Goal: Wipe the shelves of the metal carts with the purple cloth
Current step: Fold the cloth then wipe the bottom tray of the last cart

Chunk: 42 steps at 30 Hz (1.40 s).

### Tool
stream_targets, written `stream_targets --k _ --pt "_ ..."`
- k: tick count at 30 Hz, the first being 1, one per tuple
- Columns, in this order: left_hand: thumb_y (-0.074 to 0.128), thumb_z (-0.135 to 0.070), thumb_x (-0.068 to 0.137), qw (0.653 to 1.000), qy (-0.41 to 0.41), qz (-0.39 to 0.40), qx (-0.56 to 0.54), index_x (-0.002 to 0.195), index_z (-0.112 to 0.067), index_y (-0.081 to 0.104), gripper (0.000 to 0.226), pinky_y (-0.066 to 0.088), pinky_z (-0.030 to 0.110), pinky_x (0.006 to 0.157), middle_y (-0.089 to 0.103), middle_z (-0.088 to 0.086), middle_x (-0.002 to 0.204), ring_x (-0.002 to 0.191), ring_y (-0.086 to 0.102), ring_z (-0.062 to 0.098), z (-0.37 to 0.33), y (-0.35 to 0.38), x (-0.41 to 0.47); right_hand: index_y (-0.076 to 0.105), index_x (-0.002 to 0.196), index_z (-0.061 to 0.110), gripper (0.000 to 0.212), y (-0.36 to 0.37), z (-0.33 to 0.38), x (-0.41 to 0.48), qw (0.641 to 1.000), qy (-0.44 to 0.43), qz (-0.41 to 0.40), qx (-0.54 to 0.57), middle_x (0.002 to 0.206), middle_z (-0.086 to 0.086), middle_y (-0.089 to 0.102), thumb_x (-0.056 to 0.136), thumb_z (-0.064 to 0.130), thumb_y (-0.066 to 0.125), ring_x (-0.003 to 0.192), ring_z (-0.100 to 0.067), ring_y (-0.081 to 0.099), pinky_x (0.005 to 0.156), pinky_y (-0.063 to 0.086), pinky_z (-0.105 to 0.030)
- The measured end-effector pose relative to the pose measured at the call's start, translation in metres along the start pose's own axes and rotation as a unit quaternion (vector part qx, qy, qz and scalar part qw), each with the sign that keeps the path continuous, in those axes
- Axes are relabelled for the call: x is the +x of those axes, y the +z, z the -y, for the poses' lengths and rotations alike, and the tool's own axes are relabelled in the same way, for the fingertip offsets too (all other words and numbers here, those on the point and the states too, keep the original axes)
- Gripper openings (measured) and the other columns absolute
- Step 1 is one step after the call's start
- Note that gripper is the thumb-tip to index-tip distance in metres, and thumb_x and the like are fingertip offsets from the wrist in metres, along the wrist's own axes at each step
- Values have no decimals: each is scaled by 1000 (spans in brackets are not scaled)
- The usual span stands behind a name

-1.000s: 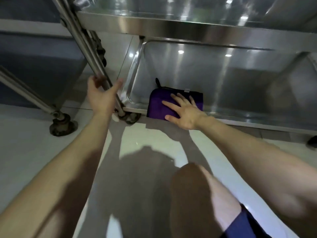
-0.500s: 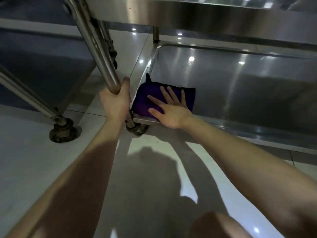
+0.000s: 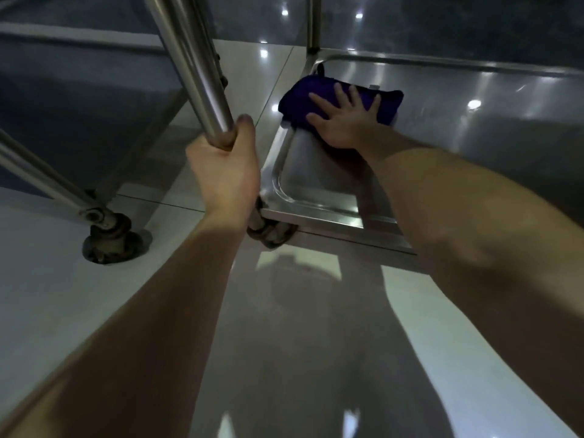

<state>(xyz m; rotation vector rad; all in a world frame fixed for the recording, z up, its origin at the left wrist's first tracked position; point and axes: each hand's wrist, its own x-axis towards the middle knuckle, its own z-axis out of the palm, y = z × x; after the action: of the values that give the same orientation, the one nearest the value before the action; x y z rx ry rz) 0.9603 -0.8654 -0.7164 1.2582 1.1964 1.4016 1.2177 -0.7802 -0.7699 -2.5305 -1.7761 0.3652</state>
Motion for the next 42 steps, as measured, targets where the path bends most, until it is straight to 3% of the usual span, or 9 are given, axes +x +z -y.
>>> stream_targets --k 5,12,20,27,33,38,42 --pt "72 -21 101 1000 -4 -6 4 73 -18 54 33 49 28 55 54 9 65 54 54 17 -7 2 -4 0 167 56 70 15 29 -74 999 -48 3 16 180 -1 -17 102 78 13 165 -32 -19 121 -22 -73" --pt "74 -21 99 999 -43 6 14 77 -20 59 27 50 29 56 56 -4 58 52 56 11 -18 -4 -9 3 168 56 64 22 21 -178 994 -82 62 32 179 6 -19 108 72 17 164 -22 -24 124 -23 -65" --pt "79 -26 94 998 -56 12 16 72 -22 60 29 52 34 63 57 -1 60 56 57 16 -17 -7 -5 2 166 60 72 19 -106 -209 998 46 8 37 179 12 -16 99 84 15 165 -17 -20 127 -22 -59" --pt "78 -32 88 998 -51 -4 19 56 -22 56 41 47 34 64 54 -1 53 54 55 20 -9 -7 -3 2 168 55 76 4 -177 -165 986 163 -18 40 181 6 -14 99 86 12 166 -25 -17 126 -17 -68" --pt "72 -29 95 1000 -8 -1 23 57 -24 56 42 49 28 56 56 -1 54 52 57 16 -5 -3 -13 3 168 53 77 -4 -134 -82 989 138 -35 40 181 -1 -12 98 83 11 166 -34 -15 123 -15 -75" --pt "71 -28 101 1000 12 7 15 77 2 58 41 43 29 52 50 14 66 55 50 22 -5 0 -17 3 169 53 74 5 -23 -29 999 27 -17 22 181 -3 -12 100 80 11 165 -36 -15 121 -18 -75" --pt "71 -26 101 1000 4 -2 30 84 -8 60 28 45 31 53 51 16 68 56 51 23 -11 2 -18 1 169 52 71 20 30 -62 999 -41 -9 19 181 -2 -14 103 75 11 165 -32 -17 120 -24 -72"
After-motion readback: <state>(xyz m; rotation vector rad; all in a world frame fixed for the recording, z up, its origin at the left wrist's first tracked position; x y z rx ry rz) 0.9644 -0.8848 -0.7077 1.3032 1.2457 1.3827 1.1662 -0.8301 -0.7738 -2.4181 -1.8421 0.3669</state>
